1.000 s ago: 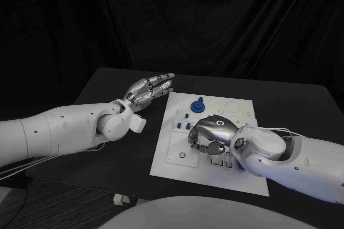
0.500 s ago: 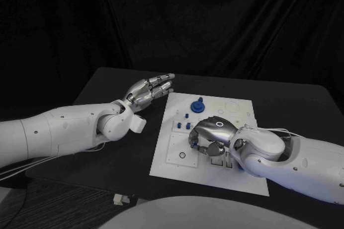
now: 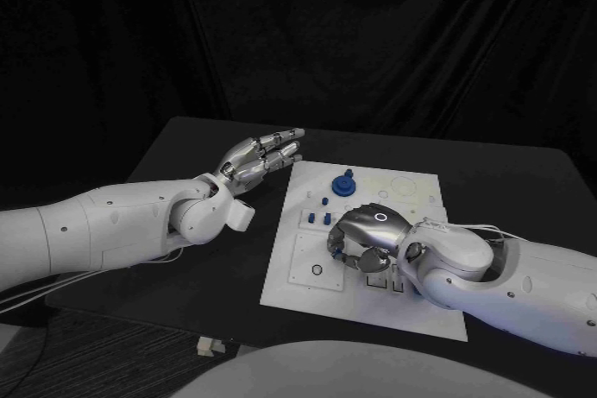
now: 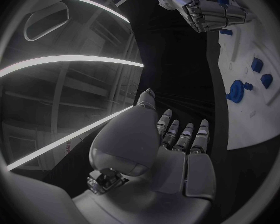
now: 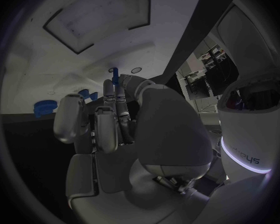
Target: Assemble the parts on the task board
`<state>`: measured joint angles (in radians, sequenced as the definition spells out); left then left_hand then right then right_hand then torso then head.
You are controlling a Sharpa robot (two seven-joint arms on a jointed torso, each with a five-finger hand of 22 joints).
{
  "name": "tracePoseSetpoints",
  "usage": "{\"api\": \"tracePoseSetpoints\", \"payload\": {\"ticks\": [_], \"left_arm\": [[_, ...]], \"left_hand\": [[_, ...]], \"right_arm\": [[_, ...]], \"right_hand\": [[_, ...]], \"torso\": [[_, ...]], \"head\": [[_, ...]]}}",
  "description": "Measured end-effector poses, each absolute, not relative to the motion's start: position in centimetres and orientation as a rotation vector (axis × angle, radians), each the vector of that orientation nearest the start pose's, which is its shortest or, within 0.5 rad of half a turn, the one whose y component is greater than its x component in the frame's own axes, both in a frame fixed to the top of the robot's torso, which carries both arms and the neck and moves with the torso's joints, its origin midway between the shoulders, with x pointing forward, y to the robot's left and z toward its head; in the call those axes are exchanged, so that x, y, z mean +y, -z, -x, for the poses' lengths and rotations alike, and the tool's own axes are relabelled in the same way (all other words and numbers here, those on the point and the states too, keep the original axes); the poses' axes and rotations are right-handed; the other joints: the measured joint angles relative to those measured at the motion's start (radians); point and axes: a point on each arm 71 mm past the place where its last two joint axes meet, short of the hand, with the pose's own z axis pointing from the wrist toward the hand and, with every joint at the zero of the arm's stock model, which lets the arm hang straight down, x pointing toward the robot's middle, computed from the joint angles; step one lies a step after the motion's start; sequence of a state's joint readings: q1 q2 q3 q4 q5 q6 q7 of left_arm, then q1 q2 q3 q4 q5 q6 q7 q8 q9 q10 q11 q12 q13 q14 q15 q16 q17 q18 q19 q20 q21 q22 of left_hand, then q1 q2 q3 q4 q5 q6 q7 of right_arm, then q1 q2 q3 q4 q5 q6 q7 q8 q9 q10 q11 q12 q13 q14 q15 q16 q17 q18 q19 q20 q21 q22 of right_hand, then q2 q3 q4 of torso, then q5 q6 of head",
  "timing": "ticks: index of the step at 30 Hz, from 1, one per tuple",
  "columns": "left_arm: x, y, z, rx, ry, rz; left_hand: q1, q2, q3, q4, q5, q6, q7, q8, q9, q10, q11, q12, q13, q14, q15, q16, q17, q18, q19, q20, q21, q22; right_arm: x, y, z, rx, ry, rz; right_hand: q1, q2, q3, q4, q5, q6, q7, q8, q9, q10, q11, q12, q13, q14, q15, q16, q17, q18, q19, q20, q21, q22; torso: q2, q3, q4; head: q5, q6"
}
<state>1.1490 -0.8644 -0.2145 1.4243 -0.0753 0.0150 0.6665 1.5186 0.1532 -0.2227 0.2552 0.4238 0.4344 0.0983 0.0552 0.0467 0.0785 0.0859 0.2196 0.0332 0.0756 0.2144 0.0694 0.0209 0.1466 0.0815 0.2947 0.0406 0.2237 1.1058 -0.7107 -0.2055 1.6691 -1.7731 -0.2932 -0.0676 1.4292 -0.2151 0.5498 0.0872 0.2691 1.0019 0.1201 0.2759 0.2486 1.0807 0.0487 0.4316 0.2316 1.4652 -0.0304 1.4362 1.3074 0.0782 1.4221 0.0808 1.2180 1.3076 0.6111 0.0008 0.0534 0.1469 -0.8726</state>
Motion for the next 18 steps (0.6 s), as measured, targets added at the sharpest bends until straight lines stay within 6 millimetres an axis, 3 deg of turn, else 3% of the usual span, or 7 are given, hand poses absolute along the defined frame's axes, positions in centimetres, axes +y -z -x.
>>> {"api": "tracePoseSetpoints", "payload": {"ticks": [18], "left_arm": [[23.57, 25.0, -45.94, 1.502, 1.783, 0.955]], "left_hand": [[0.0, 0.0, 0.0, 0.0, 0.0, 0.004, 0.004, 0.0, 0.0, 0.0, 0.0, 0.0, 0.0, 0.0, 0.0, 0.0, 0.001, 0.0, 0.0, 0.0, 0.0, 0.0]], "right_arm": [[-9.0, 26.18, -38.51, 1.686, -0.846, 0.667]], "right_hand": [[0.006, 0.006, -0.002, -0.009, -0.002, 0.0, 0.0, 0.0, 0.002, 0.004, 0.003, 0.002, 0.001, 0.0, 0.0, 0.0, 0.0, 0.0, 0.0, 0.0, 0.0, 0.0]], "torso": [[0.0, -0.0001, 0.0006]], "head": [[0.0, 0.0]]}}
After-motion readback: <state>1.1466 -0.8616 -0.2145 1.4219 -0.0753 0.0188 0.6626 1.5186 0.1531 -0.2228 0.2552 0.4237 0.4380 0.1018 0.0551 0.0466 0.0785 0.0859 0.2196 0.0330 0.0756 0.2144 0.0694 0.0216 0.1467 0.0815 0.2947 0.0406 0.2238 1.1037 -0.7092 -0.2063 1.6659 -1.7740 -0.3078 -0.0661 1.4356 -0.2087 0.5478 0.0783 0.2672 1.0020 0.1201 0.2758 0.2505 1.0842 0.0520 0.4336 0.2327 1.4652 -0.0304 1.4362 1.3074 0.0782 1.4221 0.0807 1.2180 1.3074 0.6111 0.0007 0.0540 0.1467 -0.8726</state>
